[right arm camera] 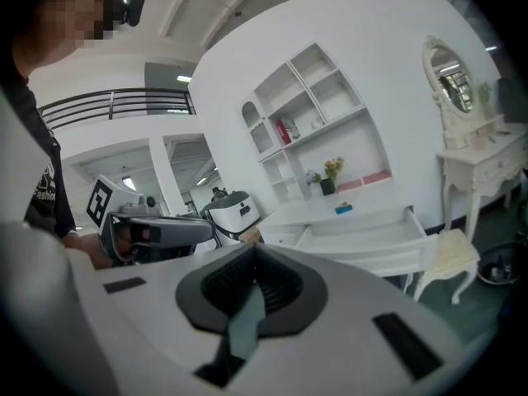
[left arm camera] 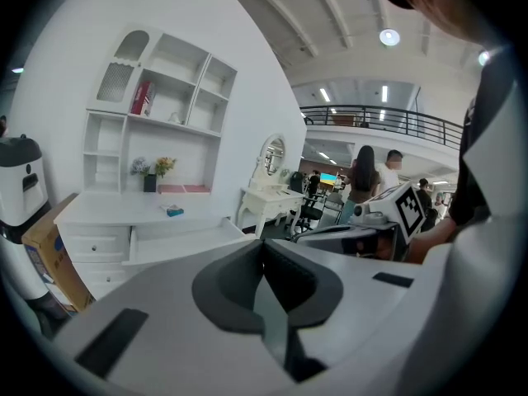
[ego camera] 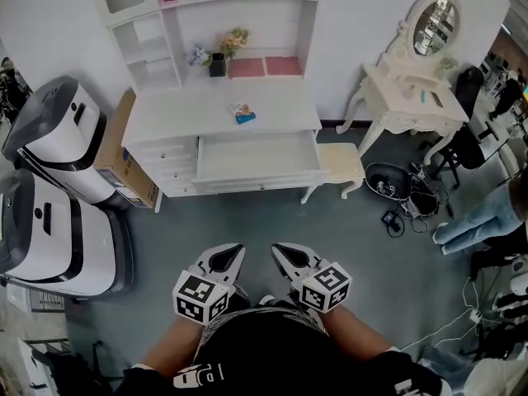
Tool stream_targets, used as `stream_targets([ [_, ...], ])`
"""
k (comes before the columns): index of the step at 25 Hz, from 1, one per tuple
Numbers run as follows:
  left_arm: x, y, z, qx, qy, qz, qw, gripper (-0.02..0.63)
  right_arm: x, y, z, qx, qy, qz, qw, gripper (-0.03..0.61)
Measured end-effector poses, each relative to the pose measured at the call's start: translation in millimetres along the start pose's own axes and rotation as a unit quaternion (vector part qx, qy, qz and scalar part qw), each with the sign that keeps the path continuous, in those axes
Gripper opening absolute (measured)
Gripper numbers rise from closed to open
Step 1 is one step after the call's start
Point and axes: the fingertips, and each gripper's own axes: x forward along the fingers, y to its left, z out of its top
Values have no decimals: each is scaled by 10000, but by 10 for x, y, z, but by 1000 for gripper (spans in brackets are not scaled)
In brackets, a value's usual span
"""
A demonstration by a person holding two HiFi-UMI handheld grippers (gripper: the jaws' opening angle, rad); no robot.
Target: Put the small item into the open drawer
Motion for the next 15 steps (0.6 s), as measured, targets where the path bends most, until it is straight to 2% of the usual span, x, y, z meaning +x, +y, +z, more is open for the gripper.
stream_targets([
  [9,202,288,-193,-220,218,-144,9994,14,236,-198,-88,70,150,-173,9997,9],
  [15,594,723,107,-122,107,-385,9991,14,588,-554,145,33,195,-499,9986,9],
])
